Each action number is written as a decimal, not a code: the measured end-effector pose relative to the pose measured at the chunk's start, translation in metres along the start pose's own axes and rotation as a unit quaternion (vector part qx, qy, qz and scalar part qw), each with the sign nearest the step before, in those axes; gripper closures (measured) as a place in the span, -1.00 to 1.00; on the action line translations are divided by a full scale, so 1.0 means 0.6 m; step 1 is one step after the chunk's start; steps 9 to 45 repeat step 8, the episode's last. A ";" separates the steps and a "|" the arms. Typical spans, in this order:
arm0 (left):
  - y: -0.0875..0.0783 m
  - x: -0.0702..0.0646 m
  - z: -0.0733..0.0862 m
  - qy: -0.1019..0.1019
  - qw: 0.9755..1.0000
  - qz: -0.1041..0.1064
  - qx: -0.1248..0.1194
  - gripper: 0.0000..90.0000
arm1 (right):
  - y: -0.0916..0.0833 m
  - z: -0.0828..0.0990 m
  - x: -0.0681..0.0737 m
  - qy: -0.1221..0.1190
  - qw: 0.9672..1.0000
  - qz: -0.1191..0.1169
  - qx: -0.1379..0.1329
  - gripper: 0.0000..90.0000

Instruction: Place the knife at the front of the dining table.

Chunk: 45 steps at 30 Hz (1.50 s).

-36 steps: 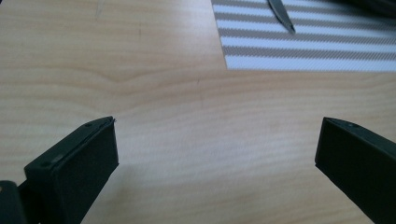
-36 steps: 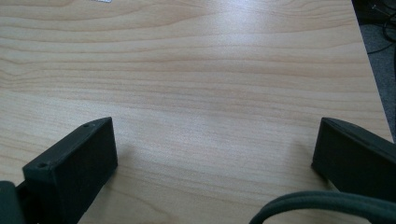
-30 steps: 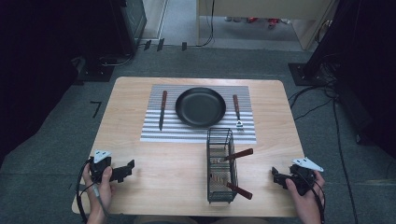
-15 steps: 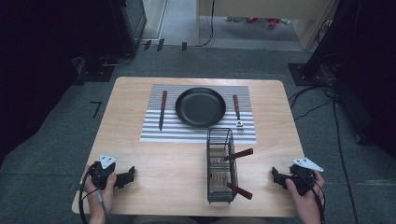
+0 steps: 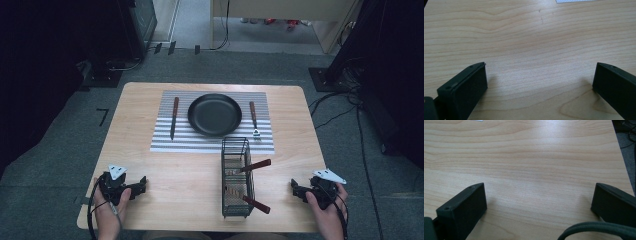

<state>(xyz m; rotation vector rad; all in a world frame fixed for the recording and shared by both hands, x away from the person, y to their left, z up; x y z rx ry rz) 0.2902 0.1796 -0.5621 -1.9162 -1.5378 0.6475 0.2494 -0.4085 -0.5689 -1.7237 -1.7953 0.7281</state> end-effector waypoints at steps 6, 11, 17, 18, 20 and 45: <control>0.000 0.000 0.000 -0.002 1.000 -0.001 -0.001 -1.00 | 0.000 0.000 0.000 0.000 1.000 0.000 0.000 -1.00; 0.000 0.000 0.000 -0.002 1.000 -0.001 -0.001 -1.00 | 0.000 0.000 0.000 0.000 1.000 0.000 0.000 -1.00; 0.000 0.000 0.000 -0.002 1.000 -0.001 -0.001 -1.00 | 0.000 0.000 0.000 0.000 1.000 0.000 0.000 -1.00; 0.000 0.000 0.000 -0.002 1.000 -0.001 -0.001 -1.00 | 0.000 0.000 0.000 0.000 1.000 0.000 0.000 -1.00; 0.000 0.000 0.000 -0.002 1.000 -0.001 -0.001 -1.00 | 0.000 0.000 0.000 0.000 1.000 0.000 0.000 -1.00; 0.000 0.000 0.000 -0.002 1.000 -0.001 -0.001 -1.00 | 0.000 0.000 0.000 0.000 1.000 0.000 0.000 -1.00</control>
Point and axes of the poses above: each handheld gripper's, and its own axes: y roughly forward along the jaws, z roughly out of its underside, x roughly to its left, the point moved 6 cm from there along y, roughly forward along the jaws, and after that the axes turned 1 degree about z, right-handed, at the moved point
